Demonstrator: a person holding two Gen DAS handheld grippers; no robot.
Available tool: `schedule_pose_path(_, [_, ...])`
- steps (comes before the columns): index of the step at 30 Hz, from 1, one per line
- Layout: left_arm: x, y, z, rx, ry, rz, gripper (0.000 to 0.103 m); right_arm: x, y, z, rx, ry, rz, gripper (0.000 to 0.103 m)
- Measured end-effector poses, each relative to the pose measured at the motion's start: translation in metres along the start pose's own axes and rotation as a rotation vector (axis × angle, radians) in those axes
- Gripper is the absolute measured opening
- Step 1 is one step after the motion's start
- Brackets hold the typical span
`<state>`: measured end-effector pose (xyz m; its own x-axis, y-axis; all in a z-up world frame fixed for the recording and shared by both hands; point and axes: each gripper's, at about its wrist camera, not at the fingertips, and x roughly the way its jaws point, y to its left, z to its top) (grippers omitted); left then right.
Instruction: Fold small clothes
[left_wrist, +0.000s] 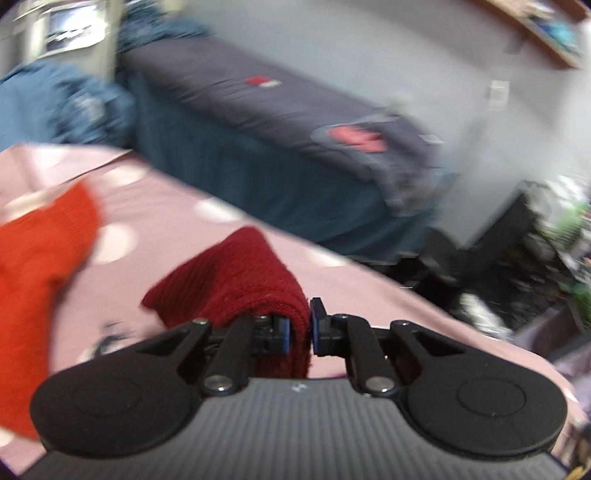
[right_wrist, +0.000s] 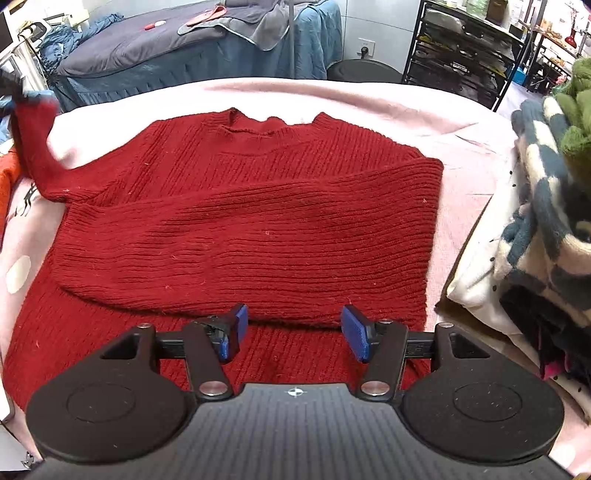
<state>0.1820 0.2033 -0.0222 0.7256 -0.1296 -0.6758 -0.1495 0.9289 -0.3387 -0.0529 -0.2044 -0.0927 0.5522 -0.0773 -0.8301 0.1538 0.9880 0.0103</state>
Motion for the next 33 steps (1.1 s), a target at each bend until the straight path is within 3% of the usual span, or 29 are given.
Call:
schedule_pose_path(4, [0.000,-0.080,-0.030,0.192,0.098,-0.204,0.010,-0.001,0.000,0.000,-0.008,-0.007,-0.001,0.093])
schedule_pose_path(9, [0.008,-0.148,-0.126,0.434,0.314,-0.347,0.011,-0.006,-0.009,-0.006,0.025,-0.007,-0.018,0.093])
schedule_pose_path(12, [0.019,-0.160,-0.185,0.531,0.451,-0.341,0.014,-0.007,-0.021,-0.011,0.057,0.002,-0.034,0.093])
schedule_pose_path(16, [0.033,-0.150,-0.228,0.560,0.580,-0.265,0.033,-0.005,-0.035,-0.014,0.100,0.015,-0.039,0.093])
schedule_pose_path(17, [0.032,-0.147,-0.231,0.549,0.581,-0.255,0.036,-0.004,-0.037,-0.014,0.113,0.014,-0.034,0.093])
schedule_pose_path(19, [0.029,-0.138,-0.229,0.512,0.557,-0.240,0.055,-0.002,-0.038,-0.009,0.132,0.000,-0.006,0.093])
schedule_pose_path(21, [0.024,-0.127,-0.230,0.483,0.529,-0.227,0.067,0.002,-0.033,0.000,0.128,-0.027,0.038,0.093])
schedule_pose_path(24, [0.018,-0.123,-0.228,0.503,0.495,-0.168,0.072,0.013,-0.021,0.025,0.127,-0.085,0.108,0.093])
schedule_pose_path(27, [0.011,-0.113,-0.227,0.523,0.453,-0.111,0.088,0.034,-0.012,0.053,0.197,-0.140,0.169,0.094])
schedule_pose_path(28, [0.009,-0.110,-0.226,0.517,0.440,-0.096,0.094,0.042,-0.009,0.061,0.227,-0.138,0.198,0.094])
schedule_pose_path(33, [0.000,-0.089,-0.225,0.432,0.418,-0.027,0.097,0.098,0.011,0.074,0.442,-0.021,0.429,0.094])
